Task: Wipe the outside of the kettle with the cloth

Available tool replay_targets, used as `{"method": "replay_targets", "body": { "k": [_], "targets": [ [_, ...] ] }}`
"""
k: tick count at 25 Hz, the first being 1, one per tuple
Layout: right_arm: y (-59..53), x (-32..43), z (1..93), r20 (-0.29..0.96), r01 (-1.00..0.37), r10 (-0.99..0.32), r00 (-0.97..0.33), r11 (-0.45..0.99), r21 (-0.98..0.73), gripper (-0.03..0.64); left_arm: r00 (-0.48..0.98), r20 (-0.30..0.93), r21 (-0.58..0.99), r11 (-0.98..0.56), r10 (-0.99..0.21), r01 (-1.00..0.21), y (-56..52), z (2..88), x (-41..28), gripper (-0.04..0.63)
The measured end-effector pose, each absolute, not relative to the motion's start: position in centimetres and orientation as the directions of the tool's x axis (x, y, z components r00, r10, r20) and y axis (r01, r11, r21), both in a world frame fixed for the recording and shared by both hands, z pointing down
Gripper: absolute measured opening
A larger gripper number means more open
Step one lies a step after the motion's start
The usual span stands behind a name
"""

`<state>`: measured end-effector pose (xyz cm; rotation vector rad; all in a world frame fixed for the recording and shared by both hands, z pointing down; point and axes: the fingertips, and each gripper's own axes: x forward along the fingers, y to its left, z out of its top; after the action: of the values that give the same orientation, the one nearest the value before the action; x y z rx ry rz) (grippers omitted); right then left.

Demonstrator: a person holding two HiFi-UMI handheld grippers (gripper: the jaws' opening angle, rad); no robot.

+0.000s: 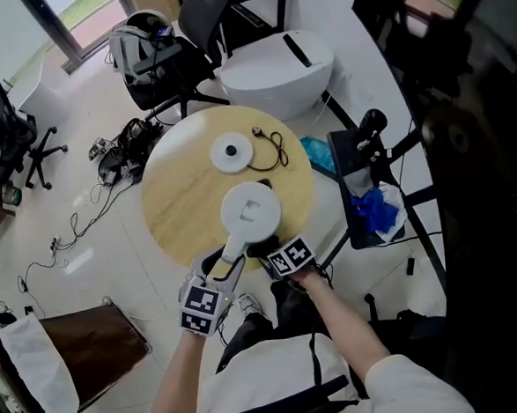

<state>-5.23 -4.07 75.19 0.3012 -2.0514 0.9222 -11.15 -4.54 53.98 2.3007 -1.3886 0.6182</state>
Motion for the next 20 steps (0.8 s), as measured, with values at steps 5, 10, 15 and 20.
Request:
{"method": "replay_targets", "body": {
  "k": [5,10,15,20],
  "targets": [
    [-4.0,-5.1,73.1,0.784,-0.485,0.068,-0.618,0.752,-0.447,0.062,0.463,0.571,0.080,-0.516,-0.677,-0.853,-4.9,53.9,-11.9,0.166],
    [-4.7,-4.8,67.3,0.769,-0.414,0.006,-0.639,0.840,-0.351,0.063,0.522,0.597,0.058,-0.616,-0.609,-0.785,-5.2,54.1,-13.2,0.164],
    [-5.6,-4.1,60.8,0.753,-0.362,-0.071,-0.655,0.904,-0.230,0.063,0.571,0.608,0.046,-0.693,-0.552,-0.720,-5.9,54.0,-13.9,0.166],
    [-6.0,-4.0,55.4,0.752,-0.282,-0.137,-0.645,0.957,-0.067,0.063,0.611,0.619,0.044,-0.755,-0.493,-0.654,-6.2,54.1,-14.6,0.167]
  ]
}}
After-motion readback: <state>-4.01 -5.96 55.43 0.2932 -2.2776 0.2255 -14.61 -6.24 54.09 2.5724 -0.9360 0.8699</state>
